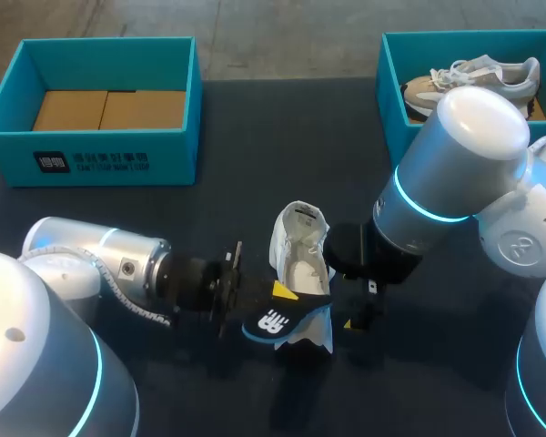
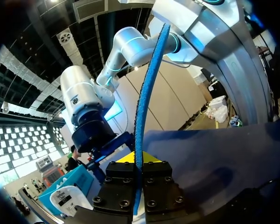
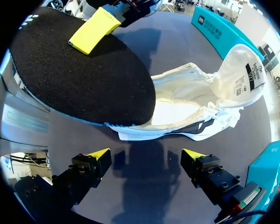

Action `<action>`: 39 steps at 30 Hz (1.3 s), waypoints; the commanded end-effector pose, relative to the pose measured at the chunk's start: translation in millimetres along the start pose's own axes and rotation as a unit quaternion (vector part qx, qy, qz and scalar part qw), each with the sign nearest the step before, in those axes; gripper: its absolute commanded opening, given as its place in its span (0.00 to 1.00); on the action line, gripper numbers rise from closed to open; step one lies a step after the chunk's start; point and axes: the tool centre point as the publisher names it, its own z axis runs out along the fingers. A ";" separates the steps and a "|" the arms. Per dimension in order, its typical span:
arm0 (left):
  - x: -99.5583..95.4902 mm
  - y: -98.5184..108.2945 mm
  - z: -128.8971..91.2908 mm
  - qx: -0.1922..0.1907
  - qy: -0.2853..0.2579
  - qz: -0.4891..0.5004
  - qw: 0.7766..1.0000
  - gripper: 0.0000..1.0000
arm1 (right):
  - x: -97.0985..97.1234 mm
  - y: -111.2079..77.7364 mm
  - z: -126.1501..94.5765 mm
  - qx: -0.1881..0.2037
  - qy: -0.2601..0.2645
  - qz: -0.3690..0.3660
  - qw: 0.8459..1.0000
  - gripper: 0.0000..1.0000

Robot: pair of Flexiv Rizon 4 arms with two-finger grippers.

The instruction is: Take the shoe out of the shoebox, open the shoe tongue, remove and reinsert the insole, then place the shoe into the shoebox

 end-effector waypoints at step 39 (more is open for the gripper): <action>-1.3 10.4 -1.9 0.002 0.005 -0.017 1.000 0.00 | 1.3 0.9 1.7 0.001 -0.002 0.000 1.000 1.00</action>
